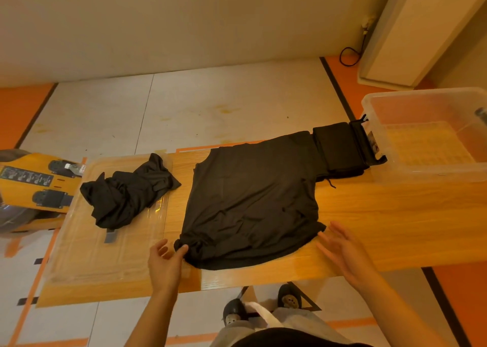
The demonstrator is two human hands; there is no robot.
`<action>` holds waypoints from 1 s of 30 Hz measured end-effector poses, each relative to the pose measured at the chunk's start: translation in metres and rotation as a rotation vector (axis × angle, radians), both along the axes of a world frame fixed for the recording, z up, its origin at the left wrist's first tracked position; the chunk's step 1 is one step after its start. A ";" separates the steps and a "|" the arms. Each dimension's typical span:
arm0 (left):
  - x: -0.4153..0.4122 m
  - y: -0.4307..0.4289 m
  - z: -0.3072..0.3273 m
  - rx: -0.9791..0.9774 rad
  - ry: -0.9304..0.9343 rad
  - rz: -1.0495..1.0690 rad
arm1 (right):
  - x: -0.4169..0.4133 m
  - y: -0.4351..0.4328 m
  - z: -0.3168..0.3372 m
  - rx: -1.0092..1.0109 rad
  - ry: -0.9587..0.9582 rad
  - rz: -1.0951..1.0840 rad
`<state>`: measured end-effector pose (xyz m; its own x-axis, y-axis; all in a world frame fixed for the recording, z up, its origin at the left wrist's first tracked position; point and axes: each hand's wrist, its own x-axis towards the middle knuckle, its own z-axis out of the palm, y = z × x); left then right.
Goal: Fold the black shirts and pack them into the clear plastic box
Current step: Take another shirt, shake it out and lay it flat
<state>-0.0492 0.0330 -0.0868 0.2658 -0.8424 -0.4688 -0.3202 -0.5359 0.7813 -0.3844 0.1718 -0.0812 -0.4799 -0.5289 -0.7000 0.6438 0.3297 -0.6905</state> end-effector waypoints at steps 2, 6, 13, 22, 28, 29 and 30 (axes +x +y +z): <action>-0.006 0.010 -0.006 -0.175 -0.192 -0.195 | 0.006 0.001 -0.009 0.156 0.321 0.194; -0.014 0.023 -0.021 -0.278 -0.464 -0.612 | 0.012 -0.003 -0.025 0.310 0.823 0.464; -0.005 0.001 -0.019 -0.272 -0.336 -0.676 | 0.008 -0.020 -0.031 0.363 0.992 0.587; 0.005 -0.033 0.042 -0.168 0.016 -0.511 | -0.009 -0.046 0.039 0.083 0.639 0.342; -0.005 -0.050 0.085 -0.164 0.115 -0.494 | -0.014 -0.068 0.097 -0.080 0.434 0.168; -0.005 -0.053 0.087 -0.169 0.086 -0.510 | -0.016 -0.068 0.101 -0.090 0.445 0.165; -0.005 -0.055 0.090 -0.177 0.061 -0.526 | -0.018 -0.069 0.105 -0.110 0.449 0.175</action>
